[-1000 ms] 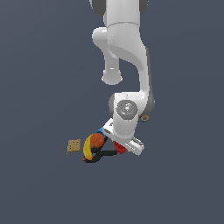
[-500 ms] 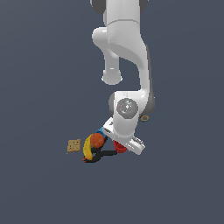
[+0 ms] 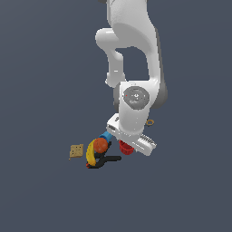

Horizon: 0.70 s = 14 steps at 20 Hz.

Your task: Pick up a designated object from a clutter of objects.

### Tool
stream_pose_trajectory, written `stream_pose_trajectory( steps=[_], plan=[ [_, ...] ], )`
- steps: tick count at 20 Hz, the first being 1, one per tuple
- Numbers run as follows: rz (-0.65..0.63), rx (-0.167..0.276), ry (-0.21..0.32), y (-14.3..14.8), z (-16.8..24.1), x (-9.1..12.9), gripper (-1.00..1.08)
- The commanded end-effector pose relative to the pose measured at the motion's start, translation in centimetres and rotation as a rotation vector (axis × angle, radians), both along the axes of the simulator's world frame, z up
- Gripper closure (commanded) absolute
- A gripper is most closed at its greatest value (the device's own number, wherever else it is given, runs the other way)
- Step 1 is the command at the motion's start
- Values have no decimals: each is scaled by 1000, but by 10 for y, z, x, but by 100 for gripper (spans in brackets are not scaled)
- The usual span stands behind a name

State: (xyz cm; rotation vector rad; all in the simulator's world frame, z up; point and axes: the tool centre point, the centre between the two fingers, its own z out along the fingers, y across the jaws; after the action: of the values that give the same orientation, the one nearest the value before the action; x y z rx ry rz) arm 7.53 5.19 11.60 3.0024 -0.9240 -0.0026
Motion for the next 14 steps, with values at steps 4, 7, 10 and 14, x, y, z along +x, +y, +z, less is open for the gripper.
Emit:
stream_pose_trajectory(
  steps=[4,7,10,14],
  plan=[
    [-1,0,-2,4,59,4,108],
    [-1,0,-2,7,95,6,108],
    [-1,0,-2,10,130,8,108],
    [-1,-1,-2,13,174,11,108]
  ],
)
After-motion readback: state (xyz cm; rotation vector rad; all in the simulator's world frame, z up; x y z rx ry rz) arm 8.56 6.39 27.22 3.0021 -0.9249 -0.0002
